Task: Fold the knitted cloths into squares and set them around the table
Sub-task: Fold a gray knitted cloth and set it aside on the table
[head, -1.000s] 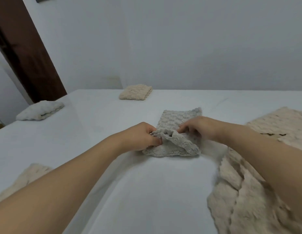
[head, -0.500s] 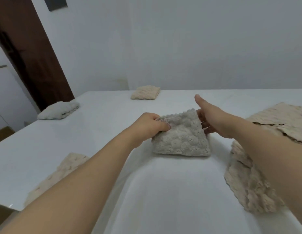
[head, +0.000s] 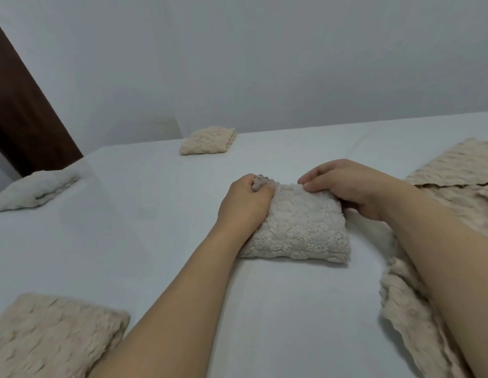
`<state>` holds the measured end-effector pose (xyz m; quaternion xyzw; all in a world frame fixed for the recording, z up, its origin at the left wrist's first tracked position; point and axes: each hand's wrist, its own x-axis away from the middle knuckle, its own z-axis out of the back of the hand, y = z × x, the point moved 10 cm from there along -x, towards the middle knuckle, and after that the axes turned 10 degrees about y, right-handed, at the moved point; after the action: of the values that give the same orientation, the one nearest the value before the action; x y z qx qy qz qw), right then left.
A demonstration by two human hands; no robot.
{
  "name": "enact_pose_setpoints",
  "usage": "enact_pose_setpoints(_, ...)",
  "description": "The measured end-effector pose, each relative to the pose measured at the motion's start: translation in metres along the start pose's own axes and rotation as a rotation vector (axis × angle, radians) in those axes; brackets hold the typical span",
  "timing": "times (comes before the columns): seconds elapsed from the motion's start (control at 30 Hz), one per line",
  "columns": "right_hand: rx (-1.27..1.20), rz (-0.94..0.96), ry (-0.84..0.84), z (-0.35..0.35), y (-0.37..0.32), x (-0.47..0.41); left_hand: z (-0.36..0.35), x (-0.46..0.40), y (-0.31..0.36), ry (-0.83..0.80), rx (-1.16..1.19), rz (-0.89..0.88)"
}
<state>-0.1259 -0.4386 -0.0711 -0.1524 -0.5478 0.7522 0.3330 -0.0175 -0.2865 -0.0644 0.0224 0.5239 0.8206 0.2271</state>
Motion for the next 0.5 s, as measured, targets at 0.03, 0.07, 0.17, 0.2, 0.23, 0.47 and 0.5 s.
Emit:
enact_pose_setpoints(0.03,0.008,-0.014,-0.007,0.000,0.001,-0.001,0.000,-0.002,0.000,-0.030,-0.008,0.010)
enact_pose_setpoints(0.07,0.004,-0.025,0.004,0.001,0.004,-0.003,-0.001,-0.005,-0.001,-0.054,-0.005,0.024)
enact_pose_setpoints(0.17,0.015,0.017,0.098,0.009,0.006,-0.008,0.005,-0.009,-0.005,-0.064,0.017,0.052)
enact_pose_setpoints(0.2,0.049,0.068,0.131,0.011,0.004,-0.010,0.008,-0.010,-0.006,-0.052,0.018,0.043)
enact_pose_setpoints(0.23,0.103,0.126,0.166,0.013,0.000,-0.011,0.009,-0.010,-0.005,-0.037,0.009,0.025)
enact_pose_setpoints(0.47,0.577,0.306,0.228,0.009,-0.018,-0.014,0.010,-0.007,-0.004,0.022,-0.040,0.008)
enact_pose_setpoints(0.5,0.621,0.319,0.215,0.007,-0.020,-0.012,0.011,-0.006,-0.004,0.018,-0.032,0.020)
